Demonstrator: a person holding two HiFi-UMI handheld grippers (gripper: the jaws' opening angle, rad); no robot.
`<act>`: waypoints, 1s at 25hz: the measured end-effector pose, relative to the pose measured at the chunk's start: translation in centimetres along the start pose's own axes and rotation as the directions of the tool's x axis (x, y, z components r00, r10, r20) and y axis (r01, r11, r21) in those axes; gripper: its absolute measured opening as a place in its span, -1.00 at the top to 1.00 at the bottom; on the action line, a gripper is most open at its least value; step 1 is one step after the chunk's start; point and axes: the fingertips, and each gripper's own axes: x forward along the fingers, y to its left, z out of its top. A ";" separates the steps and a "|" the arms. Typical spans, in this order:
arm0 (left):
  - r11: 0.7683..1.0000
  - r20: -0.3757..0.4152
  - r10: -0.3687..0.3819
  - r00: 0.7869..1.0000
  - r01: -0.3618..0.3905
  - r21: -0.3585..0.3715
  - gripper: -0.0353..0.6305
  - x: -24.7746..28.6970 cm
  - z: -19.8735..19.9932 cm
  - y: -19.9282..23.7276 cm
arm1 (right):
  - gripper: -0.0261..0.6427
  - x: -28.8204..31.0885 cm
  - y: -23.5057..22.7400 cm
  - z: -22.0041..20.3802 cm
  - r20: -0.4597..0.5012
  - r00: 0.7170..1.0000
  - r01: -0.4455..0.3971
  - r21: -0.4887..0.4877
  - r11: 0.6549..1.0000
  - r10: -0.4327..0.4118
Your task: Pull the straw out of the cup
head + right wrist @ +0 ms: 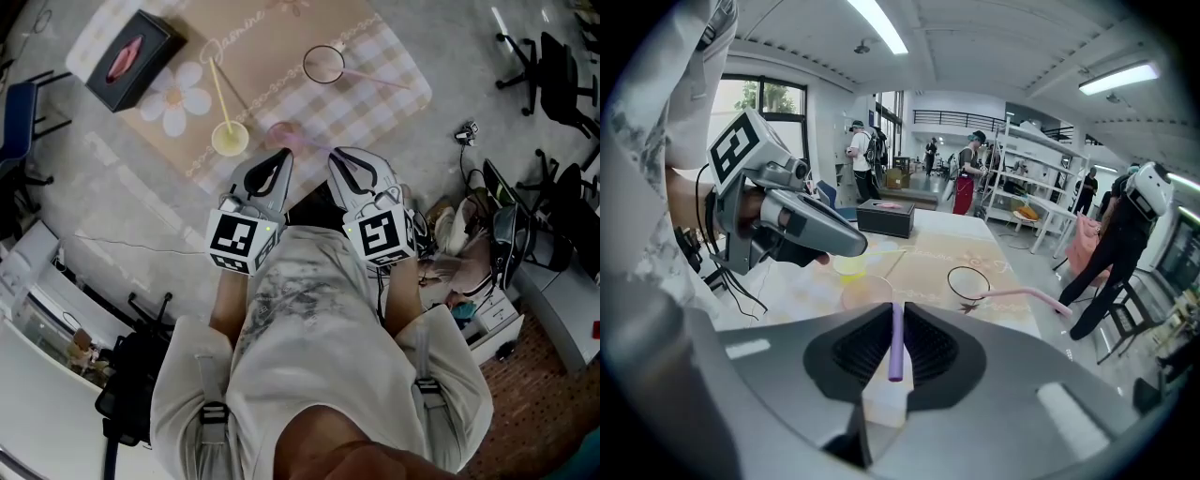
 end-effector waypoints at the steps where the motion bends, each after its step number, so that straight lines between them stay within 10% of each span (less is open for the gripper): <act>1: 1.000 0.001 -0.001 1.000 0.001 0.000 0.88 0.0 0.0 0.0 | 0.78 0.0 0.1 0.0 0.000 1.000 0.000 0.001 1.000 0.000; 25: 1.000 0.011 -0.020 1.000 0.020 0.020 0.88 -1.2 0.1 -0.2 | 0.80 -0.4 0.6 0.6 -0.007 0.999 0.045 0.016 0.999 -0.045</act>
